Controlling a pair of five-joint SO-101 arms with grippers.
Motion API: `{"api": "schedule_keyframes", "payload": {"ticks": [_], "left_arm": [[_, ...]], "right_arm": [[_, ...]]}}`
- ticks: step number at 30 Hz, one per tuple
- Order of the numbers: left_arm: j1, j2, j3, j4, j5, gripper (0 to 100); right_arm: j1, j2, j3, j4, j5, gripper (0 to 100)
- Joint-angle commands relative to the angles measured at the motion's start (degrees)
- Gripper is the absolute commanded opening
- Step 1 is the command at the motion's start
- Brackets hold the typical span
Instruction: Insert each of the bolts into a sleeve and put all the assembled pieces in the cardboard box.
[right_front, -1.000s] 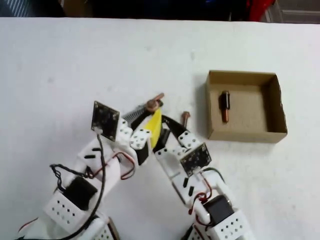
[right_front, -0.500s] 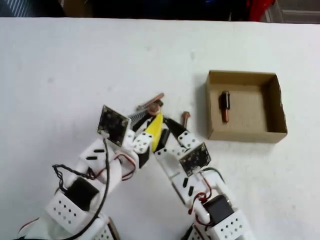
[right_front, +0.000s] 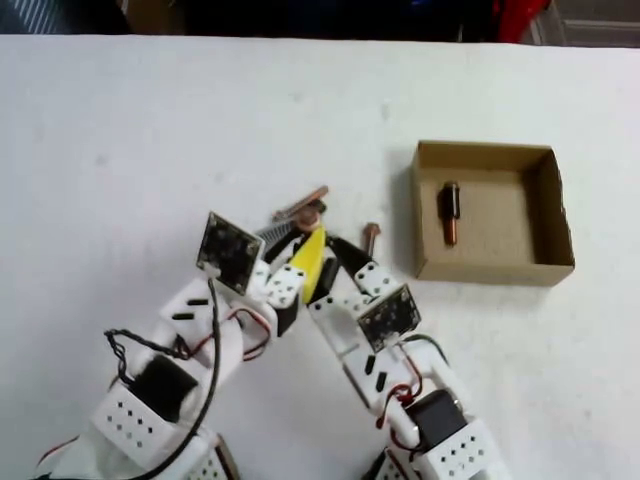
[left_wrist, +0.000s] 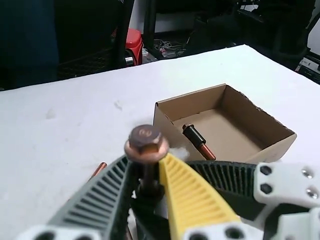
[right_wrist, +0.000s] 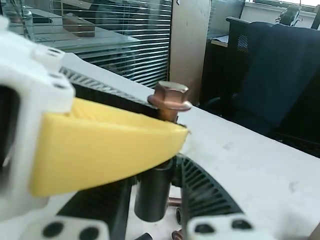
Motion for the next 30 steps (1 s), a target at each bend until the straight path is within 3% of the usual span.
{"api": "schedule_keyframes", "payload": {"ticks": [1, 5, 13, 24, 30], "left_arm": [[-3.7, -0.6, -0.5, -2.0, -0.9, 2], [-3.7, -0.6, -0.5, -2.0, -0.9, 4], [-3.7, -0.6, -0.4, -1.7, -0.4, 25], [-3.9, -0.6, -0.9, -3.1, -0.4, 26], [-9.0, -0.6, -0.9, -9.0, -0.8, 26]], "right_arm": [[0.1, -0.9, 0.5, -1.2, 0.5, 1.6], [0.1, -0.9, 0.5, -1.2, 0.5, 1.6], [0.1, -0.8, 0.5, -1.2, 0.5, 1.6], [0.1, -0.8, 0.5, -1.2, 0.5, 1.6], [0.1, -0.7, 0.5, -1.2, 0.5, 1.6]]}}
